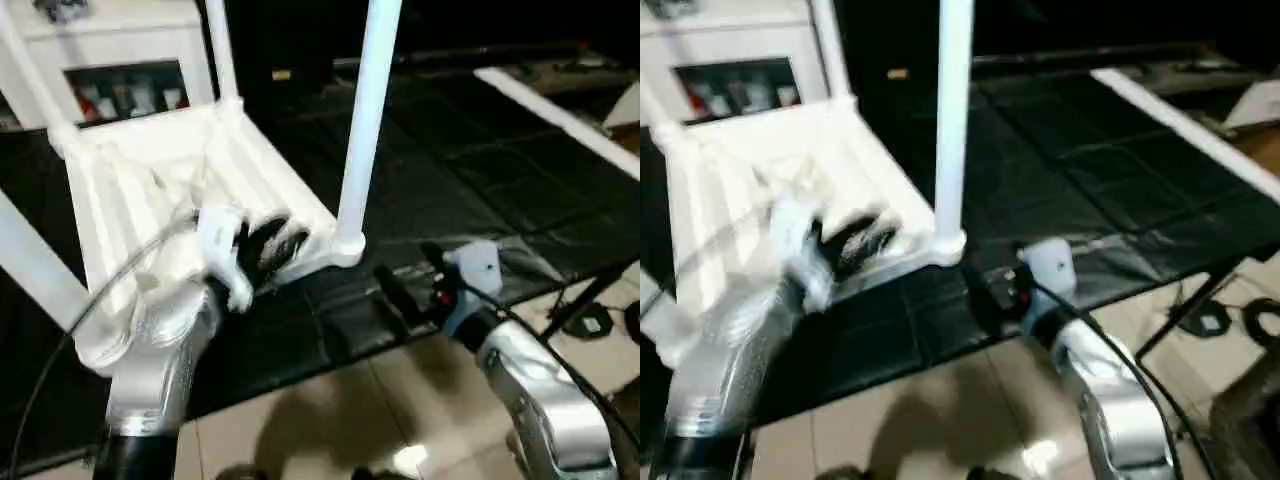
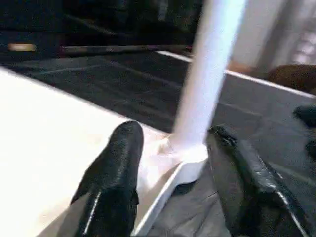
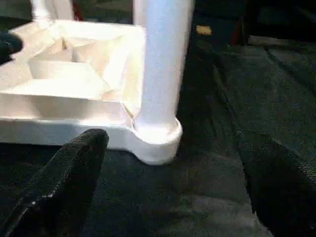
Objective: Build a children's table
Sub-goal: Rotate leg to tighten
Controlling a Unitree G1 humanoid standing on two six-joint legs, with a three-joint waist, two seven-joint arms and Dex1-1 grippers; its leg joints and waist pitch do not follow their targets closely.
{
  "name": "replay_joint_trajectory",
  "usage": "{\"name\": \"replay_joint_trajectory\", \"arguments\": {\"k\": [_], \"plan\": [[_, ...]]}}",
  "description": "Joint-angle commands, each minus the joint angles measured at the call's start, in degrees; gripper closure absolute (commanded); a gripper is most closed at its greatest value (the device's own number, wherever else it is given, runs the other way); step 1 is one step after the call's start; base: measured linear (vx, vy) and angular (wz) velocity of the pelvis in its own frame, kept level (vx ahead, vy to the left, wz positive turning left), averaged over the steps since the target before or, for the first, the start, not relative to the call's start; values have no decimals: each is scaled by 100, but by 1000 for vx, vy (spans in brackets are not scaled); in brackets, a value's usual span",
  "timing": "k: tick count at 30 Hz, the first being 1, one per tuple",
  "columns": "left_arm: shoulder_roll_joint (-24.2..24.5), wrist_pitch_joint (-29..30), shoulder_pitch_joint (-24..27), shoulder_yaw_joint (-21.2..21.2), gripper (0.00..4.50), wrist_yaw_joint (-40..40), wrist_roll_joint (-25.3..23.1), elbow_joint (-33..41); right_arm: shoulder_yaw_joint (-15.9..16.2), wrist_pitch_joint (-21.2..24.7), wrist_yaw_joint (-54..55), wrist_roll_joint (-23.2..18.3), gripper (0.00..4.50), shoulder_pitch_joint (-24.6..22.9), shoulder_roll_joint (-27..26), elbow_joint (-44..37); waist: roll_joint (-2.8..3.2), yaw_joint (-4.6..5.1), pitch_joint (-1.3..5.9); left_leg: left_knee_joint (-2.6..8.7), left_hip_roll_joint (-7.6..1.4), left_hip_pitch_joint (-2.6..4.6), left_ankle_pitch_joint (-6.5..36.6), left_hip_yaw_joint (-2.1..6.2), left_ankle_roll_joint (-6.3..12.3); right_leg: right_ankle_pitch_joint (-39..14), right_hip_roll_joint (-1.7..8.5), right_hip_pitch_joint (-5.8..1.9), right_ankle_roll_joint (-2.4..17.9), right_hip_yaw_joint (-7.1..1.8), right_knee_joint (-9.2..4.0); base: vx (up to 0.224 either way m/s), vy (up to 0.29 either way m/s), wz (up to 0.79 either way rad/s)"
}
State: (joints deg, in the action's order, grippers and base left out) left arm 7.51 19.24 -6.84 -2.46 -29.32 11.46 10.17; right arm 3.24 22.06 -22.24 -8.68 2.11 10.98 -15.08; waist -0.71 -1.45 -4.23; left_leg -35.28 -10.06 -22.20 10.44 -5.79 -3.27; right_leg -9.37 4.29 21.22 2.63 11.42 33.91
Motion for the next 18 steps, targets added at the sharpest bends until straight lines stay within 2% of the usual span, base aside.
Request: {"name": "replay_joint_trajectory", "arguments": {"k": [1, 2, 3, 4, 5, 6, 7, 8, 9, 10, 11, 12, 13, 14, 15, 16, 17, 18], "plan": [[-25, -12, 95, -38, 185, 181, -150, 191, 89, -252, 13, 201, 0, 78, 82, 2, 108, 95, 254, 1163, -806, 45, 4412, 894, -48, -1357, 177, -204, 429, -599, 371, 26, -92, 63], [-20, 31, 143, -44, 181, 232, -155, 254, 112, -240, -7, 182, 0, 75, 100, -5, 110, 80, 241, 1180, -780, 57, 4501, 958, -27, -1498, 163, -186, 591, -662, 424, 63, -156, 81], [-20, 31, 143, -44, 176, 232, -155, 254, 112, -240, -7, 182, 0, 75, 100, -5, 89, 78, 266, 1158, -671, 95, 4304, 1033, 64, -1704, 124, -145, 1034, -740, 394, 63, -156, 81], [-21, 172, 212, -75, 162, 292, -126, 314, 85, -233, -14, 116, 0, 48, 87, -16, 4, 50, 255, 854, -293, -10, 3842, 811, 132, -2268, 204, -103, 1521, -821, 26, 50, -229, 89], [-20, 274, 300, -98, 151, 384, -110, 408, 57, -277, 24, 85, 0, 5, 64, -39, -122, 11, 272, 191, 150, -4, 3089, 493, 82, -3172, 475, 9, 1686, -915, -473, -40, -260, 83], [-7, 306, 420, -92, 144, 401, -90, 503, 59, -409, 6, 107, 0, -36, 98, -32, -230, -110, 240, -951, 360, 228, 1225, -68, 316, -5128, 903, 256, 1022, -792, -960, -40, -260, 83], [10, 302, 558, -66, 139, 426, -84, 619, 71, -542, -10, 141, 0, -73, 136, -25, -243, -107, 266, -847, 317, -82, 814, -35, 280, -5289, 936, -89, 162, -935, -819, 0, -214, 48], [18, 277, 615, -52, 139, 432, -95, 658, 76, -580, -18, 148, 0, -85, 146, -24, -313, -283, 348, -696, 215, -258, 637, -19, 389, -4862, 1080, -329, -956, -1164, -670, 51, -151, 44], [33, 221, 760, -9, 117, 447, -91, 775, 57, -633, -13, 172, 0, -100, 135, -17, -331, -351, 334, -667, 170, -279, 769, 33, 533, -4511, 1191, -366, -1163, -1275, -606, 51, -151, 44], [36, 214, 800, 1, 107, 445, -82, 811, 37, -650, -2, 170, 0, -102, 120, -12, -334, -460, 451, -688, 170, -170, 1085, 129, 690, -3283, 1240, -482, -423, -1949, -507, -21, -112, 51], [14, 163, 874, -3, 103, 470, -77, 849, 34, -680, 42, 244, 0, -84, 142, 16, -283, -526, 451, -726, 156, -187, 961, 210, 631, -2788, 1292, -535, -41, -1960, -482, -42, -86, 40], [9, 148, 898, -3, 98, 483, -76, 861, 36, -696, 56, 268, 0, -80, 150, 27, -272, -554, 376, -683, 140, -54, 812, 216, 457, -2097, 1078, -363, 715, -1901, -538, -42, -86, 40], [46, 216, 967, 31, 90, 495, -92, 915, 42, -547, 61, 247, 0, -74, 166, 17, -258, -502, 311, -423, 181, 37, 541, 154, 400, -1839, 671, -366, 1175, -1555, -520, -46, -40, 29], [46, 216, 967, 31, 90, 495, -92, 915, 42, -547, 61, 247, 0, -74, 166, 17, -232, -486, 309, -263, 223, 126, 381, 79, 446, -1909, 442, -329, 1163, -1382, -543, -63, 21, 27], [76, 235, 1005, 47, 79, 505, -130, 939, 47, -458, 48, 215, 0, -81, 173, 0, -74, -457, 249, 101, -6, 466, 491, -6, 665, -2413, 157, -47, 900, -1090, -616, -63, 21, 27], [89, 272, 1046, 35, 70, 515, -125, 975, 53, -445, 50, 189, 0, -91, 184, 1, 73, -336, 287, 411, -528, 658, 1460, 119, 651, -2242, 22, 12, 655, -929, -431, -122, 55, 32], [89, 272, 1046, 35, 64, 515, -125, 975, 53, -445, 50, 189, 0, -91, 184, 1, 140, -300, 300, 575, -790, 661, 2041, 189, 538, -1983, 34, -31, 538, -878, -342, -105, 70, 28], [101, 290, 1082, 15, 57, 520, -109, 1005, 62, -466, 55, 176, 0, -101, 192, 5, 143, -257, 298, 743, -957, 631, 2939, 144, 375, -1582, 145, -88, 436, -868, -157, -105, 70, 28]]}}
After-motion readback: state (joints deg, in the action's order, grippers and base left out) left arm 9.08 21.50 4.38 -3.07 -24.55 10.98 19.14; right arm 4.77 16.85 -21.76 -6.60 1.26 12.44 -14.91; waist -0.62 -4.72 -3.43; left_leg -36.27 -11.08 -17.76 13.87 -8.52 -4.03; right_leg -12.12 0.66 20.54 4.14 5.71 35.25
